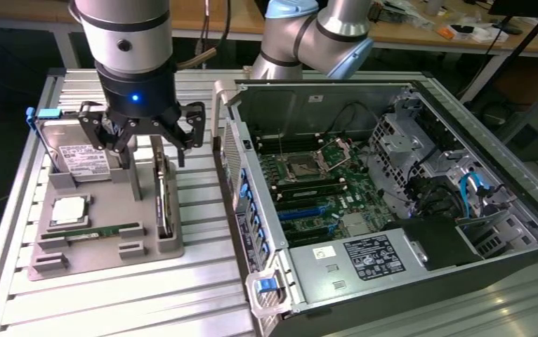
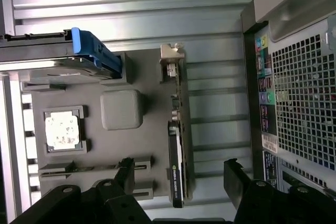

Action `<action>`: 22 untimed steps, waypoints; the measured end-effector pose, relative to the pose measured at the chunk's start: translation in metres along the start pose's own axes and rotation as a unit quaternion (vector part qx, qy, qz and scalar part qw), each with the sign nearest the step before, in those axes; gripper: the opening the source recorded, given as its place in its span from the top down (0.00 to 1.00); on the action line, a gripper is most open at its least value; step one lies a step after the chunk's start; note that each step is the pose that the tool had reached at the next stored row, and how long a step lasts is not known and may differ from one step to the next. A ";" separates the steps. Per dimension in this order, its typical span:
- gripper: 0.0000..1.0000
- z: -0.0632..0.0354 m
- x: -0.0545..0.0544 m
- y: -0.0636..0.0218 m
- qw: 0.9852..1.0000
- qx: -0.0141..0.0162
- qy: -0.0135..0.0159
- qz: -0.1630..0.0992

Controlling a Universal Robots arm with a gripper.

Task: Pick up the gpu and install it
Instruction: 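Reach for the gpu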

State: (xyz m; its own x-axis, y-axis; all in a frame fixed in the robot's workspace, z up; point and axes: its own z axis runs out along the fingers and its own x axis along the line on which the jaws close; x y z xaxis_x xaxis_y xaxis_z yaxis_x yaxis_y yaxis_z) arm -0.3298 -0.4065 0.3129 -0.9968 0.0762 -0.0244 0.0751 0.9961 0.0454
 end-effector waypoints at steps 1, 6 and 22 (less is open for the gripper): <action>0.22 0.0015 0.000 -0.0001 1.000 0.000 0.000 0.000; 0.22 0.0119 0.000 -0.0005 1.000 0.000 0.000 0.000; 0.22 0.0411 0.001 -0.0019 1.000 0.000 0.000 0.000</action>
State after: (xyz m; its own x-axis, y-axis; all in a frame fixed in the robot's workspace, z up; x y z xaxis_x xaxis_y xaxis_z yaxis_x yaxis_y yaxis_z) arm -0.3298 -0.4064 0.2718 -0.9968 0.0762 -0.0244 0.0751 0.9961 0.0453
